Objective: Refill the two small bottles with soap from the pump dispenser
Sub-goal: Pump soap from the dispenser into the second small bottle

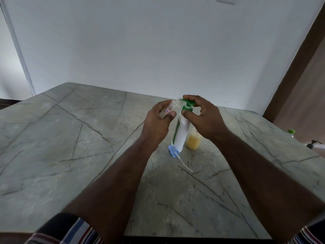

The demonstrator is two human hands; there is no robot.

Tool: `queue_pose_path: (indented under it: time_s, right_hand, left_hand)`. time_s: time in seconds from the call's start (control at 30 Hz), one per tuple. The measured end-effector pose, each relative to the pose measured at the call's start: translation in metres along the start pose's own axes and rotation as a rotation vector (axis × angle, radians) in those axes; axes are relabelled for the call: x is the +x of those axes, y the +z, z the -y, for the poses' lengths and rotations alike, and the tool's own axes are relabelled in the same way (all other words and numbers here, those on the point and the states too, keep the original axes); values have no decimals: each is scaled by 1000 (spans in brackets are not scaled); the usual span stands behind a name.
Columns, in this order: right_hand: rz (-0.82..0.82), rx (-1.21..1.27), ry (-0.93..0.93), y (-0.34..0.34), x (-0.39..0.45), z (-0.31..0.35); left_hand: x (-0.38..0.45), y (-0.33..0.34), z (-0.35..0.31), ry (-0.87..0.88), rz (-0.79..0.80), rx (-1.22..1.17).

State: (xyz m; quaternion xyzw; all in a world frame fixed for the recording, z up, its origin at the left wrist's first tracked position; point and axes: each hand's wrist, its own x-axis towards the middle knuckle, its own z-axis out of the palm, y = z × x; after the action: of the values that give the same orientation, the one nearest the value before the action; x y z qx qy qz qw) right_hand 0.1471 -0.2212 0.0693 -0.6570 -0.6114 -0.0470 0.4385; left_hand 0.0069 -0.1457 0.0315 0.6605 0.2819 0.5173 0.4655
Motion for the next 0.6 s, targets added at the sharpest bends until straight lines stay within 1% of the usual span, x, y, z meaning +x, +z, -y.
queue_pose_path:
  time_s: [0.2,0.47,0.6]
  right_hand:
    - [8,-12,-3,-7,5,7]
    - [-13,12,-8,1,-1,0]
    - [7,-2,-2,-1,0,3]
  left_hand:
    - [0,0,0,6,-6,-21]
    - [1,1,1,6,-11,-17]
    - [0,1,1,3,-15,-20]
